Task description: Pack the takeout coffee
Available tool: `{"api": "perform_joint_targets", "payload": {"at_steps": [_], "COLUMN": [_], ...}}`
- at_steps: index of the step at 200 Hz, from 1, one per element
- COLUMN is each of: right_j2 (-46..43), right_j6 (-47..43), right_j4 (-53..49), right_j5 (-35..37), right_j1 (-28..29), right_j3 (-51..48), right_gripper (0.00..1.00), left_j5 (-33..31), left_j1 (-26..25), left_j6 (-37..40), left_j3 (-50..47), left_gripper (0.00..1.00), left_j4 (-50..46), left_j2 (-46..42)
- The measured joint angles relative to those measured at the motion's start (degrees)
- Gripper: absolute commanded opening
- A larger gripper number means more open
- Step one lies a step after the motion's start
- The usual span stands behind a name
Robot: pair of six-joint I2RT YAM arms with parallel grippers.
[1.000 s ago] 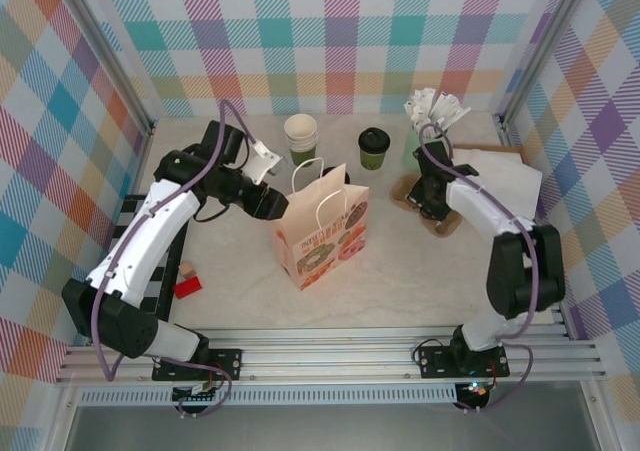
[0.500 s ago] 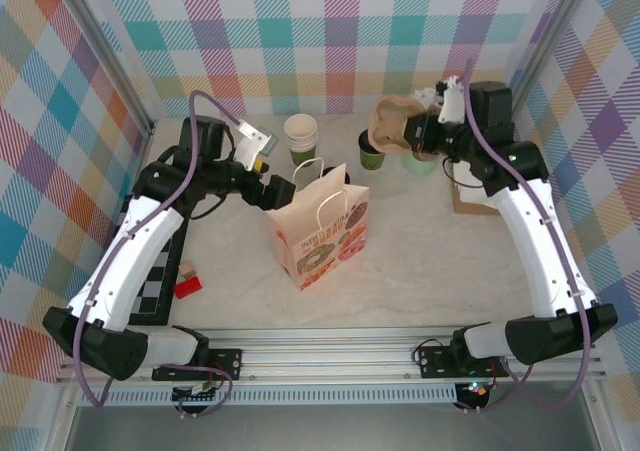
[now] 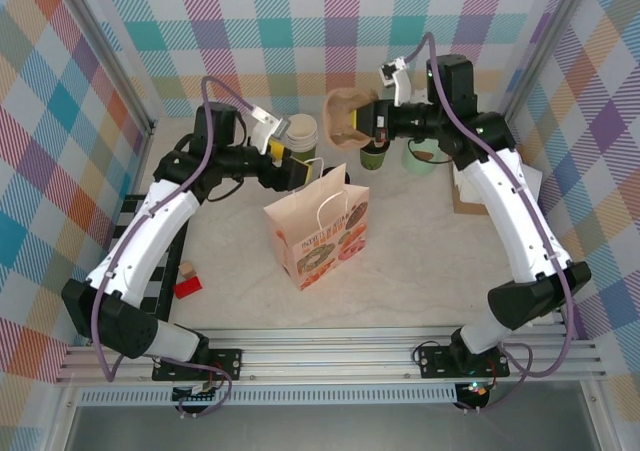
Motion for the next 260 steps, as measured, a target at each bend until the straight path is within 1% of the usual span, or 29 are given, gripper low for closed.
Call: {"api": "perform_joint_targets", "payload": {"at_steps": [5,18,26,38,56,73,91,108,115,129,140,154,176,190,235,249,260], "right_j2": [0.48,1.6,2.27,2.99,3.61,5.55,8.52,11.1,12.35,14.58,15.3,14.84,11.32,10.08,10.05,10.32,10.69], "right_j6": [0.0,0.04,0.11,0.24,0.09,-1.03,-2.62,-3.65,-3.65,-4.13,-5.73,-7.48,-8.33,-8.33,-8.76,-8.52,-7.93], "right_j4": [-0.22,-0.28,-0.28,-0.22,-0.35,-1.57,-2.58,-3.34,-3.54,-4.7,-6.38,-8.04,-8.79,-10.47,-15.28,-16.04,-16.52], "right_j5": [-0.61,-2.38,-3.41,-4.66,-6.84,-9.42,-12.76,-15.56,-16.96,-19.58,-20.35,-20.41,-20.41,-20.33,-18.86,-16.46,-13.25], "right_j1": [0.22,0.57,0.66,0.81,1.11,1.77,3.3,4.74,5.07,5.81,6.16,6.23,6.21,6.49,8.92,10.16,10.82], "right_j3": [0.94,3.17,4.68,6.43,7.65,10.49,12.68,12.74,12.76,12.81,12.81,11.23,4.11,1.57,1.11,1.11,1.05], "right_gripper": [0.0,0.0,0.0,0.0,0.0,0.0,0.0,0.0,0.0,0.0,0.0,0.0,0.0,0.0,0.0,0.0,0.0], "left_j5": [0.59,1.66,2.16,3.1,5.55,8.57,11.17,12.26,12.22,11.19,9.88,7.82,3.91,1.31,-5.22,-5.97,-6.32], "left_j1": [0.0,0.0,0.09,0.37,1.4,2.29,2.43,2.43,2.43,2.45,2.62,2.71,2.82,3.1,3.45,3.45,3.45], "left_j6": [-0.02,-0.33,-0.59,-1.14,-3.52,-5.53,-7.39,-8.39,-8.76,-9.86,-10.95,-12.46,-15.39,-17.35,-22.88,-24.24,-24.92], "left_j3": [0.13,0.83,1.6,3.32,6.29,9.18,10.6,10.62,10.62,10.6,10.6,10.58,9.92,9.09,7.28,7.19,7.15], "left_gripper": [0.7,0.41,0.29,0.22,0.17,0.07,0.05,0.03,0.0,0.0,0.0,0.0,0.0,0.0,0.0,0.0,0.0], "left_j4": [-0.15,-0.37,-0.37,-0.28,-0.11,-0.17,-0.42,-1.44,-1.81,-1.95,-2.27,-2.47,-1.92,-0.87,2.69,3.37,3.69], "left_j2": [0.26,1.07,1.68,2.75,4.61,6.78,8.92,10.21,10.4,10.38,10.38,10.38,9.94,9.35,6.67,6.4,6.38]}}
